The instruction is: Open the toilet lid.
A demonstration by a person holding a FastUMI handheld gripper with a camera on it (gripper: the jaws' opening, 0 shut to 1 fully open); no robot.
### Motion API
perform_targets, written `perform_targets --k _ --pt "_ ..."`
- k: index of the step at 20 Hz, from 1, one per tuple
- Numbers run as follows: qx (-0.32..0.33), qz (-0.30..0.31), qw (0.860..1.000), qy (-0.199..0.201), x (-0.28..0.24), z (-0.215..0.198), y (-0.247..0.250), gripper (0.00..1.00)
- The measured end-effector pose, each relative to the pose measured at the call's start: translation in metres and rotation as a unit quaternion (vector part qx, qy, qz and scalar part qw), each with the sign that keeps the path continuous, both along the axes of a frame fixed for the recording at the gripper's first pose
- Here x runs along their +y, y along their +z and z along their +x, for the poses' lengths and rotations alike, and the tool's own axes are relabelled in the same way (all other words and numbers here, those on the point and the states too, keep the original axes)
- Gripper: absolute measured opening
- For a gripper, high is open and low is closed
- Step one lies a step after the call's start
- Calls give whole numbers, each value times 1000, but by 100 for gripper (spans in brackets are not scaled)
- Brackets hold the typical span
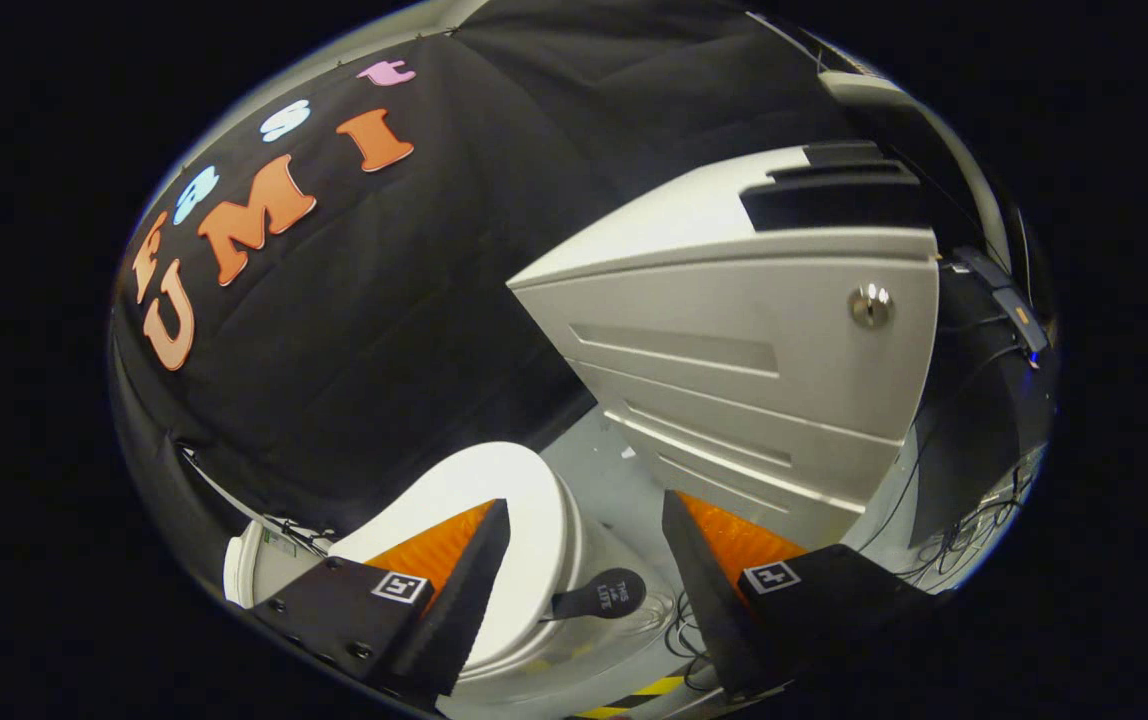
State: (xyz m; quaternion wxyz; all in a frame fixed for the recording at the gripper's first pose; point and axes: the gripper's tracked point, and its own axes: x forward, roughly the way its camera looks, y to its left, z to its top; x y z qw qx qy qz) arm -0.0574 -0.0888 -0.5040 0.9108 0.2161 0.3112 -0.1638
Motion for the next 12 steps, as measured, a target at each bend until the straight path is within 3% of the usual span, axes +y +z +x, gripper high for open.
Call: perform_targets --k 5,12 --pt "68 67 995 -13 8 -41 -41 99" --pt "100 201 974 -43 27 -62 -59 82"
